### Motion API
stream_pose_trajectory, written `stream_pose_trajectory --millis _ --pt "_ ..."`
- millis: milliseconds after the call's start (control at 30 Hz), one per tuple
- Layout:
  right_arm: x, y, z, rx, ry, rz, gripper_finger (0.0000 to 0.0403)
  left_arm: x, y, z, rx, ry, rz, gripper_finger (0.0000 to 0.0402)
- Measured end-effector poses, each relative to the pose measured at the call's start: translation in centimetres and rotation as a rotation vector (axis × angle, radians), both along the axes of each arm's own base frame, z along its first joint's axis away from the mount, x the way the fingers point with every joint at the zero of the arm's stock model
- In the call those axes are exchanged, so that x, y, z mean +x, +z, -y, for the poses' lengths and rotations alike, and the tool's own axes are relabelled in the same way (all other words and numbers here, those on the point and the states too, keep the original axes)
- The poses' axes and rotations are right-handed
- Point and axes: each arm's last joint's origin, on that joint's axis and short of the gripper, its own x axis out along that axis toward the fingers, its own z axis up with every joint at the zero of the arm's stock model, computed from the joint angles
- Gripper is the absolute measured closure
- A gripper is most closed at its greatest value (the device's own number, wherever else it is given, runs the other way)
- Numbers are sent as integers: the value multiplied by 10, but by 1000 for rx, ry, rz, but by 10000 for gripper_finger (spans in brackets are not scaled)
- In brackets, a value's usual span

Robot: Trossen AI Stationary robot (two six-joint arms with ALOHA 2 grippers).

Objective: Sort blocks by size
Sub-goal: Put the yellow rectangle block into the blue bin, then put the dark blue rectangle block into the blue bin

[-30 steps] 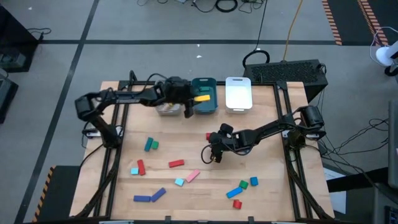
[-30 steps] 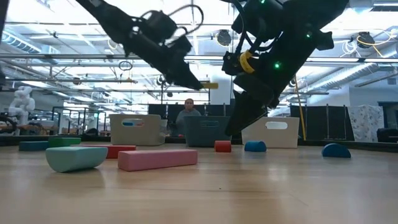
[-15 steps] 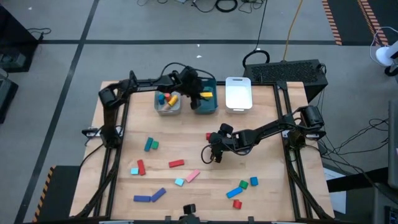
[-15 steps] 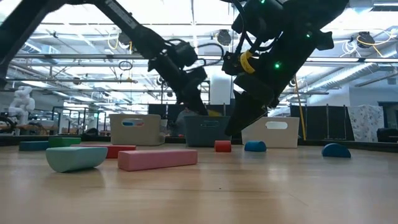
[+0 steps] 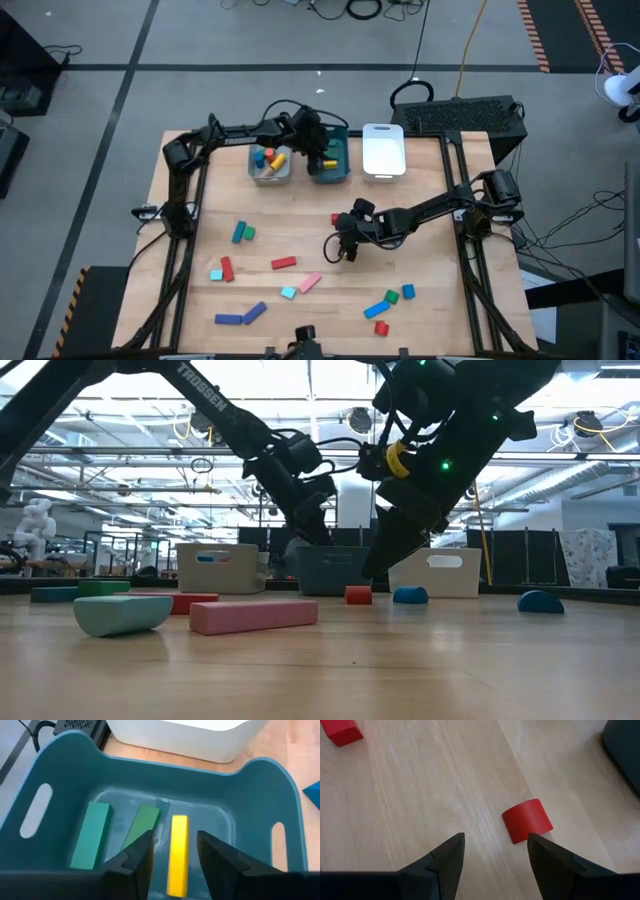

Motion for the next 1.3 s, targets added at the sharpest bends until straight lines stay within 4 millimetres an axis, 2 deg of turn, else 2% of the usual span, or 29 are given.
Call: stream_pose_trajectory --millis 200,433,667,800,933,1133,1300 --pt "0 0 0 0 0 -1 202 -4 6 1 29 31 -24 248" --pt "0 0 0 1 -1 3 202 -18 39 10 50 51 -30 246" --pt "0 0 -2 2 4 8 202 -36 68 34 38 53 -1 247" --pt "2 2 -2 -18 39 19 202 -54 75 57 13 71 28 247" --pt "7 5 -3 -36 110 55 202 -74 74 92 7 111 48 247" --pt "17 15 -7 -44 250 178 202 -102 58 153 -5 197 63 247" --pt "26 25 -3 -93 283 296 202 -120 38 199 -46 303 88 247"
